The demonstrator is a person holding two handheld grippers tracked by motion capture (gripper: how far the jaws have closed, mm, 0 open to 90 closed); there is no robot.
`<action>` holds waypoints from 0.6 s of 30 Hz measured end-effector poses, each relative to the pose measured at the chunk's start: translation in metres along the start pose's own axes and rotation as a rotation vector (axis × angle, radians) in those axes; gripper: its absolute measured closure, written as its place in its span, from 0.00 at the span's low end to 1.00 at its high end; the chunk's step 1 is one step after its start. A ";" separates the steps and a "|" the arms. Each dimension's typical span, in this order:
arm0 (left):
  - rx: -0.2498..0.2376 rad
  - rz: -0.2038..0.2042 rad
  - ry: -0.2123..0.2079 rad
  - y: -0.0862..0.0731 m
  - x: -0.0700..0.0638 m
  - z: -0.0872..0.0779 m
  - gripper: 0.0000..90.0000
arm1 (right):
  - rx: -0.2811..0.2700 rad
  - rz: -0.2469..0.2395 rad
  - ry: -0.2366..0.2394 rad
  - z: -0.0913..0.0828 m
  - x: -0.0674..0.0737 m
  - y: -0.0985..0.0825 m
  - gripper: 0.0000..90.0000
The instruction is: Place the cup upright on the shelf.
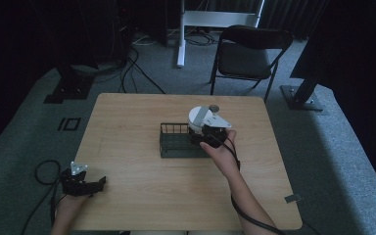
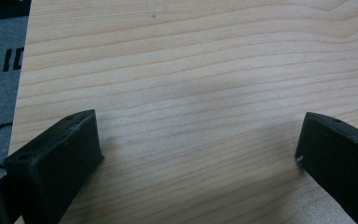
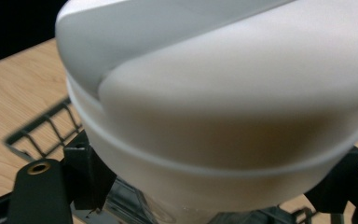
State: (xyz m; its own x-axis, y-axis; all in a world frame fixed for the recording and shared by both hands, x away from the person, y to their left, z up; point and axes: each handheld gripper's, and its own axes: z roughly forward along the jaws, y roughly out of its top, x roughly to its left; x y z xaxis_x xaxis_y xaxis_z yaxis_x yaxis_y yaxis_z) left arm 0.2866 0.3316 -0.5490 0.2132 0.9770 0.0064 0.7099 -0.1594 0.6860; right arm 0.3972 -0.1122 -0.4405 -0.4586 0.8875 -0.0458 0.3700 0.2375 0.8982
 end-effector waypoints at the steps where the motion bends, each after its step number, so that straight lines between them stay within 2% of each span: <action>1: 0.000 0.000 0.000 0.000 0.000 0.000 0.00 | 0.005 -0.003 -0.005 0.001 -0.001 -0.001 0.20; 9: 0.000 0.000 0.000 0.000 0.000 0.000 0.00 | 0.054 0.009 -0.035 0.011 -0.010 -0.012 0.20; 18: 0.000 0.000 0.000 0.000 0.000 0.000 0.00 | 0.101 0.033 -0.030 0.020 -0.010 -0.021 0.20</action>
State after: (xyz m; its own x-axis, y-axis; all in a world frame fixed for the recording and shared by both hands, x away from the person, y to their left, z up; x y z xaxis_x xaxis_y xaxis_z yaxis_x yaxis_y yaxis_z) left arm 0.2866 0.3317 -0.5490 0.2134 0.9769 0.0066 0.7099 -0.1597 0.6859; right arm 0.4098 -0.1181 -0.4676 -0.4206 0.9067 -0.0312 0.4650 0.2449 0.8508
